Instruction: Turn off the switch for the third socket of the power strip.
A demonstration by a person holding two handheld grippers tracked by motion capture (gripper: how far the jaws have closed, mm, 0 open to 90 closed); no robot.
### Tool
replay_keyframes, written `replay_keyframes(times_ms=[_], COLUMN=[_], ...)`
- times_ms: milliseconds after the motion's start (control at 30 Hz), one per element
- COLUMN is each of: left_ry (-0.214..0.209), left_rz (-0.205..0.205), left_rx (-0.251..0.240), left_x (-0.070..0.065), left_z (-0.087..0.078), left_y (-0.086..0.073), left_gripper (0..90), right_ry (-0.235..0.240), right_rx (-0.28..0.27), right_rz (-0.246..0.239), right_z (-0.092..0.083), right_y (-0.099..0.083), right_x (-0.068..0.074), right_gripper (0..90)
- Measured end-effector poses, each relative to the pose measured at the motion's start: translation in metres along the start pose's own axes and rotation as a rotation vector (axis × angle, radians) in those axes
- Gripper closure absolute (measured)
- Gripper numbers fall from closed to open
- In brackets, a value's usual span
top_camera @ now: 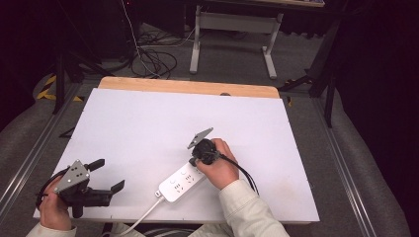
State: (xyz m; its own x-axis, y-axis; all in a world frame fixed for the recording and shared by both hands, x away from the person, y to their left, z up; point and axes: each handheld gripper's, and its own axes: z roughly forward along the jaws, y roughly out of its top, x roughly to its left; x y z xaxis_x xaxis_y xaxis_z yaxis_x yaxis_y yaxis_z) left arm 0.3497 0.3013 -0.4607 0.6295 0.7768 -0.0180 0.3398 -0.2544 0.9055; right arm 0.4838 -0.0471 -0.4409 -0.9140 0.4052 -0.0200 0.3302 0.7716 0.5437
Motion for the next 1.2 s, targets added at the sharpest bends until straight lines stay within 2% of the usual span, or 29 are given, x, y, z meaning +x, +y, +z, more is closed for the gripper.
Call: replay_keyframes(times_ms=[400,567,733,800,967,1200], left_ry=[-0.017,-0.008,-0.01,-0.004,0.024,0.037], left_rz=[0.012,0.004,0.007,0.006,-0.002,-0.012], left_rx=[0.027,0.03,0.039,0.048,0.041,0.052], left_x=[-0.0016,-0.0013,-0.0017,-0.0019,-0.0027,-0.0022], left_z=[0.0001,-0.0004,-0.0004,0.0,0.0006,0.0019], left_y=[-0.0007,-0.0004,-0.0003,-0.0006,-0.0004,0.0003], left_gripper=[3.4,3.6,3.5,3.3,3.8,4.0], right_ry=[-0.01,-0.024,-0.013,-0.013,-0.002,-0.005], right_rx=[-0.002,-0.006,-0.015,-0.013,-0.012,-0.018], right_rz=[-0.004,-0.005,0.004,-0.004,0.019,0.022], right_z=[0.0001,0.0001,0.0006,0.0005,0.0009,0.002], right_y=[-0.0007,-0.0014,-0.0019,-0.0018,-0.0018,-0.0023], right_x=[0.002,0.0042,0.0024,0.0023,0.0012,0.0011], right_gripper=[90.0,90.0,90.0,90.0,90.0,90.0])
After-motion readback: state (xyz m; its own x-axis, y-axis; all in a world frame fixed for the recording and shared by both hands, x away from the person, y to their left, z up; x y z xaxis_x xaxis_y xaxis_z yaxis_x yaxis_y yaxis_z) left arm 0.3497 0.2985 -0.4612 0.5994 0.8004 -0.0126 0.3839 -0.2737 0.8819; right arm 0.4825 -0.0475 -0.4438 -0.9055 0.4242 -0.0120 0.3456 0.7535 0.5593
